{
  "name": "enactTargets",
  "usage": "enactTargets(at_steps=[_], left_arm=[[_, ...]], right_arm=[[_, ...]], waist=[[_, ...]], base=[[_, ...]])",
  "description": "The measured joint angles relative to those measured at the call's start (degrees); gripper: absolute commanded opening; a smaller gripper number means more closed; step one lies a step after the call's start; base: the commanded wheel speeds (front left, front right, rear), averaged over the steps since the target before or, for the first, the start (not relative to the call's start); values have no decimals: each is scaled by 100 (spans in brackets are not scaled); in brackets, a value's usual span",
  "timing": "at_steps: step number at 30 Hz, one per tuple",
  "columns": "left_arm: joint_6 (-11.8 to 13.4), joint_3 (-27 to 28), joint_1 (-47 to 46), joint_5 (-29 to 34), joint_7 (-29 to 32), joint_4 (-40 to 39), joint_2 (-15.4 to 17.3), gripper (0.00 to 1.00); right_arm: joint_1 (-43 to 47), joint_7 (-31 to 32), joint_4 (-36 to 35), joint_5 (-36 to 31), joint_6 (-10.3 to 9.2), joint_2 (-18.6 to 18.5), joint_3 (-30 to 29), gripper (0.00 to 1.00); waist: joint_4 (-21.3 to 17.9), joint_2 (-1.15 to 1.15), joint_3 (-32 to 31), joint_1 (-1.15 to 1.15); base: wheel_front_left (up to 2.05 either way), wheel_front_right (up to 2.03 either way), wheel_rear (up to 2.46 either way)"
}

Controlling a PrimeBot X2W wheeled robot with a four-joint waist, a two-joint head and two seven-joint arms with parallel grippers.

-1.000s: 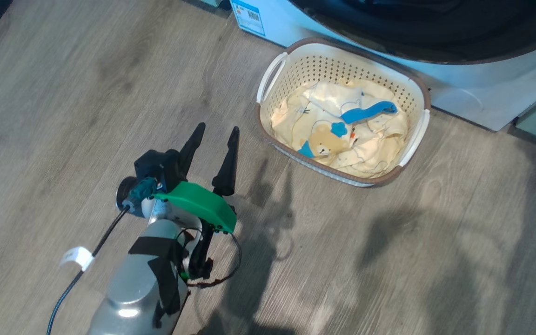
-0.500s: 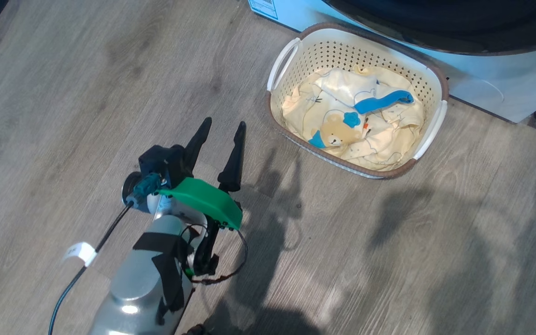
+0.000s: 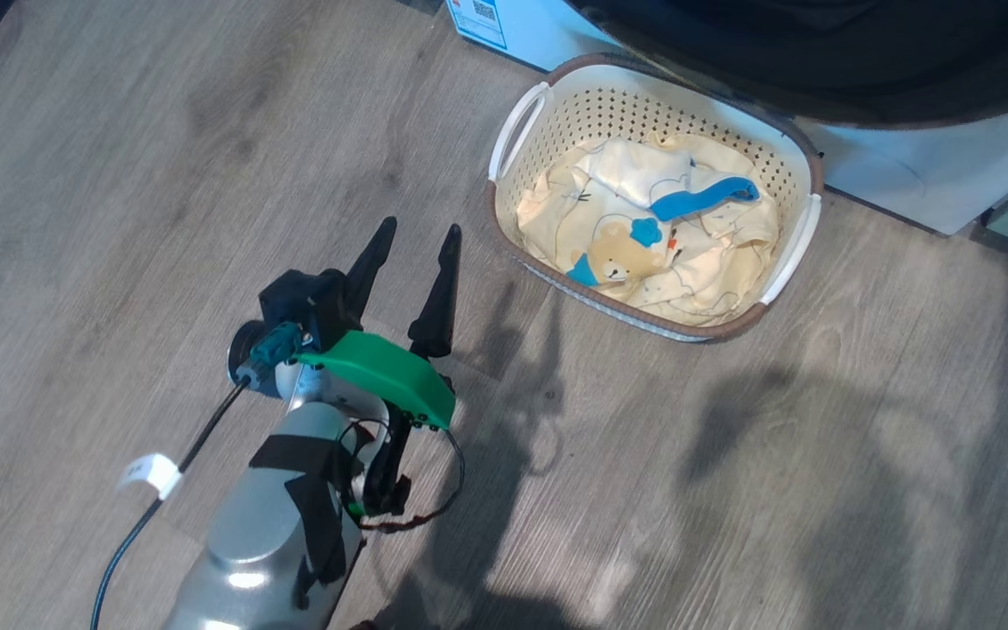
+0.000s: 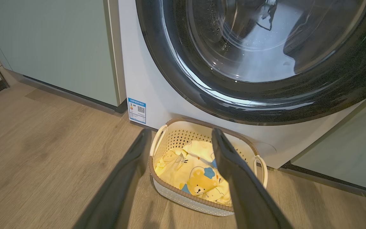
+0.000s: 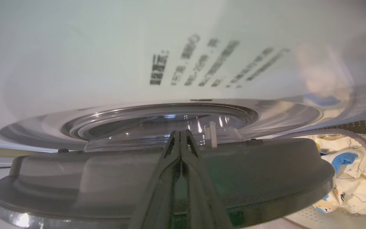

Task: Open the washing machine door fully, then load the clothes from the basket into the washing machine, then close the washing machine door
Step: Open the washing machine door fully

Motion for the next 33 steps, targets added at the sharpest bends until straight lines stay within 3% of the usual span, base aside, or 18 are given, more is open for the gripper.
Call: enactTargets(at_steps=[16, 33], left_arm=[[-56, 91, 6, 116, 0, 131, 0, 100], [-207, 330, 373, 360, 0, 342, 1, 100]], right_arm=[[625, 815, -342, 101, 0, 164, 198, 0], [1714, 1503, -910, 209, 0, 768, 515, 0]], waist=[[-129, 0, -253, 0], [-317, 0, -907, 0]], base=[[0, 0, 0], [0, 0, 0]])
